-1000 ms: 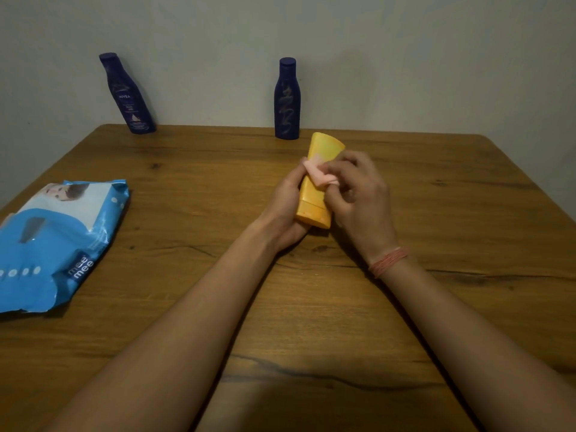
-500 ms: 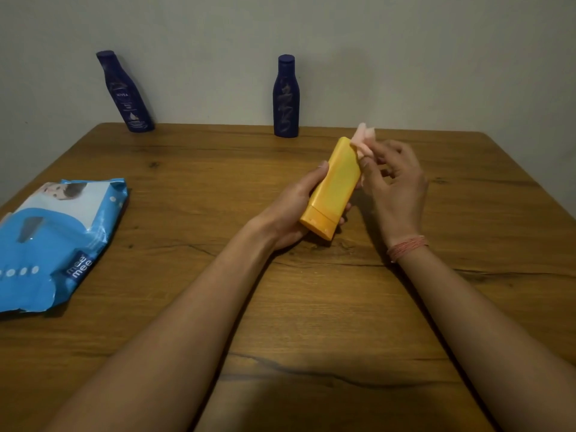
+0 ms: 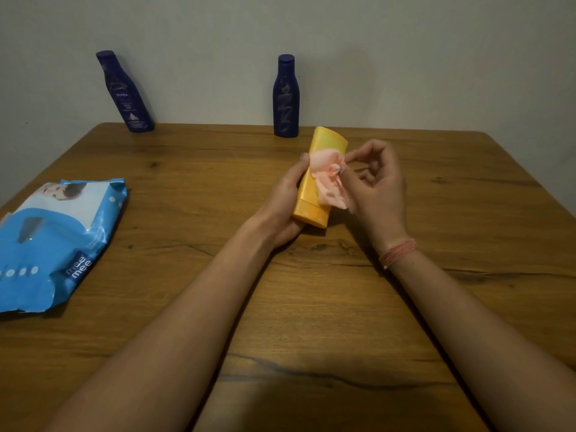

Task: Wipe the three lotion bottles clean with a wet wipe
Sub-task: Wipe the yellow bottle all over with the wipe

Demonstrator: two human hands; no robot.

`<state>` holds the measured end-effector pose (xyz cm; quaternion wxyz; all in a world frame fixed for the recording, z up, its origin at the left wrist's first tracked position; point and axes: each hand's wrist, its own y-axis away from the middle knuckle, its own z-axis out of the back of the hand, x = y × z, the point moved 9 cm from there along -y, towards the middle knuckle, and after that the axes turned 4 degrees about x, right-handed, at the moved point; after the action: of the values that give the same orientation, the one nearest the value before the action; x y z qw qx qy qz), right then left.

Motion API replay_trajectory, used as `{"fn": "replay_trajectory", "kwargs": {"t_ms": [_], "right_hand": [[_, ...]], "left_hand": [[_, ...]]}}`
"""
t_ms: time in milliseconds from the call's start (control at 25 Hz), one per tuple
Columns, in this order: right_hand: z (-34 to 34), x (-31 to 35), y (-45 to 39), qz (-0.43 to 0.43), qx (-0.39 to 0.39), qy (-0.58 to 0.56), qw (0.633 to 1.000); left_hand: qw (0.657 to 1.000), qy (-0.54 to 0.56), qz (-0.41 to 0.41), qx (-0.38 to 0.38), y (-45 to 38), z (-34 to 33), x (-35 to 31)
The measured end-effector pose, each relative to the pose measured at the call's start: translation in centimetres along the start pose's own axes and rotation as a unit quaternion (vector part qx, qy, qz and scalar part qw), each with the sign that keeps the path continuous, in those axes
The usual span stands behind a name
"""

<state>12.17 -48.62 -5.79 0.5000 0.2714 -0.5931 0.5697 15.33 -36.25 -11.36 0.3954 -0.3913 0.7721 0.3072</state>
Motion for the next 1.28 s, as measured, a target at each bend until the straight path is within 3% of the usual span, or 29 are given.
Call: {"fn": "replay_trajectory", "kwargs": {"t_ms": [120, 320, 440, 600, 680, 720, 800, 920, 1000, 1080, 1280], "right_hand": [[1.1, 0.3, -0.3, 0.054, -0.048, 0.168, 0.983], [-4.9, 2.4, 2.2, 0.174, 0.124, 0.196, 0.957], [-5.6, 3.2, 2.8, 0.235, 0.164, 0.191, 0.939], [-1.6, 0.9, 0.5, 0.134, 0.032, 0.188, 0.972], [-0.2, 0.6, -0.2, 0.115, -0.013, 0.211, 0.971], [-0.4, 0.5, -0.2, 0.114, 0.0, 0.226, 0.967], [-3.3, 0.6, 0.4, 0.11, 0.099, 0.228, 0.962], [-8.3, 0.9, 3.2, 0.121, 0.266, 0.247, 0.924], [-9.7, 1.0, 4.4, 0.13, 0.313, 0.253, 0.906], [-9.9, 0.8, 4.7, 0.112, 0.325, 0.237, 0.909], [-7.4, 0.1, 2.9, 0.047, 0.228, 0.185, 0.955]], "left_hand": [[1.0, -0.003, 0.005, 0.009, 0.2, -0.7, 0.2], [0.994, 0.107, -0.035, -0.017, -0.1, 0.8, -0.6], [0.992, 0.124, -0.032, -0.019, -0.1, 1.1, -0.6], [0.999, 0.009, -0.008, 0.043, 0.1, -1.0, 0.2], [0.998, -0.012, 0.011, 0.058, 0.3, -1.7, 0.7], [0.998, -0.007, 0.013, 0.055, 0.2, -1.7, 0.8], [0.999, 0.027, -0.011, 0.029, -0.1, -1.1, 0.4], [0.986, 0.128, -0.077, -0.074, -0.6, 2.3, -0.8], [0.974, 0.163, -0.092, -0.125, -0.6, 4.6, -1.6], [0.973, 0.165, -0.091, -0.131, -0.6, 5.1, -1.8], [0.999, 0.028, -0.046, 0.007, -0.2, 0.0, -0.4]]}}
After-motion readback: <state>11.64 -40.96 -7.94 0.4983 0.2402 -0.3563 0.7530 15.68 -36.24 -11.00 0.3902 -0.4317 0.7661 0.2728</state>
